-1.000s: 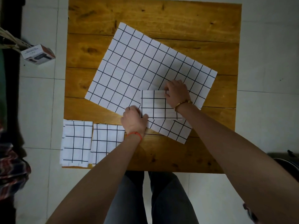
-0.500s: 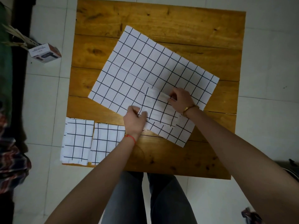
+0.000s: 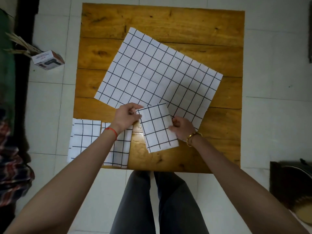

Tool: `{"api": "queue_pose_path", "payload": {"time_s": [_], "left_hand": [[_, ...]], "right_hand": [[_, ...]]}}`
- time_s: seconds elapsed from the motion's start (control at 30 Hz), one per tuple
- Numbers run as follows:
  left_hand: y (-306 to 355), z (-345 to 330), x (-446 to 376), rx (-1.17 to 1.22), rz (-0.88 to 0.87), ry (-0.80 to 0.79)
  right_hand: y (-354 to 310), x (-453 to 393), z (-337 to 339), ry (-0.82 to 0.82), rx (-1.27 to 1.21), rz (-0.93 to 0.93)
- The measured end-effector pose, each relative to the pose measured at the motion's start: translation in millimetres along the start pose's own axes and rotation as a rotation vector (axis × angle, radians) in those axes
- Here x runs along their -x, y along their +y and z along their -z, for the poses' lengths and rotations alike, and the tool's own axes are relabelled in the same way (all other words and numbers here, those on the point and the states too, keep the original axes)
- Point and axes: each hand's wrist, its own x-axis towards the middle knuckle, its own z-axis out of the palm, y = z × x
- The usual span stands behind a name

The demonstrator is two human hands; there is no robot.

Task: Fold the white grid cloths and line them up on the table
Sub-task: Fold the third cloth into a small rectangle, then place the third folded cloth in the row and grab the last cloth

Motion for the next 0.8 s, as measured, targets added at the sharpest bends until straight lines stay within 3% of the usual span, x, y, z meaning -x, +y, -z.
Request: {"api": "queue_pose_path", "payload": {"time_s": [0.4,0.8], "left_hand": [[-32,5,24,-0.276,-0.121,-0.098],[-59,1,46,-0.274,-0.187,-0.033]], "right_hand": [[24,50,-82,0.021,0.056,-0.077],[35,64,-109,0.037,0.134,-0.109]]}}
